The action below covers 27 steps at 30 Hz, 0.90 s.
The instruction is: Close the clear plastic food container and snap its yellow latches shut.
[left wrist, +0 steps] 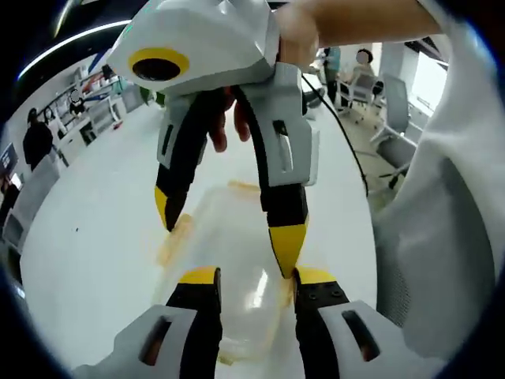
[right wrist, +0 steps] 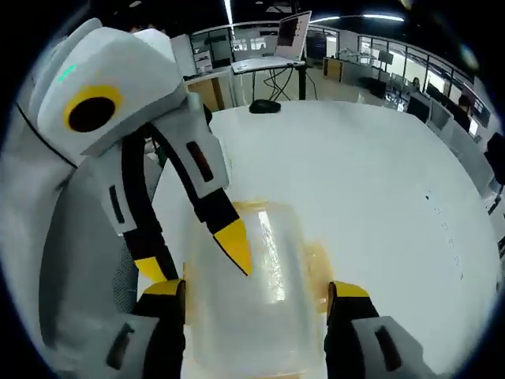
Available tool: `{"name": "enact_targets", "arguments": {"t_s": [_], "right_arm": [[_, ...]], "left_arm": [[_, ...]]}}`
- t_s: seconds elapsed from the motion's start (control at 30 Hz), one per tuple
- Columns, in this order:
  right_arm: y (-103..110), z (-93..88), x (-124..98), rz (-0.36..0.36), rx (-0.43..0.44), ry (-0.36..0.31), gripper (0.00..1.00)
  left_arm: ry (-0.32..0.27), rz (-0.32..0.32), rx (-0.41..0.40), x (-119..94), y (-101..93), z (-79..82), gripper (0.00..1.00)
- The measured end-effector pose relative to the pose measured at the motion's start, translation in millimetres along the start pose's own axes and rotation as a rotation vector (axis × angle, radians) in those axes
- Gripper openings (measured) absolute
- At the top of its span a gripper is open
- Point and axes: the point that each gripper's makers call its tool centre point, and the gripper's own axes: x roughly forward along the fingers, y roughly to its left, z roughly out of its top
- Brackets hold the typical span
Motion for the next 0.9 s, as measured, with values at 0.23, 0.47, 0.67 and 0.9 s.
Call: {"name": "enact_targets", "arguments": {"t_s": [0.23, 0.47, 0.67, 0.9], "right_arm": [[-2.5, -10.9, 1.5, 0.02, -0.048, 0.071, 0.72], [-4.2, -5.2, -1.8, 0.026, -0.072, 0.077, 0.68], [-3.2, -1.2, 1.2, 0.031, -0.143, 0.113, 0.66], [-4.1, 2.2, 4.2, 0.033, -0.181, 0.136, 0.64]], "left_arm": [[-0.002, 0.0, 0.013, 0.0, 0.0, -0.2, 0.34], [0.012, -0.007, 0.065, 1.1, -6.0, -2.0, 0.4], [0.029, -0.03, 0.176, 5.6, -10.7, -2.3, 0.46], [0.07, -0.018, 0.339, 9.3, -7.5, -4.5, 0.46]]}}
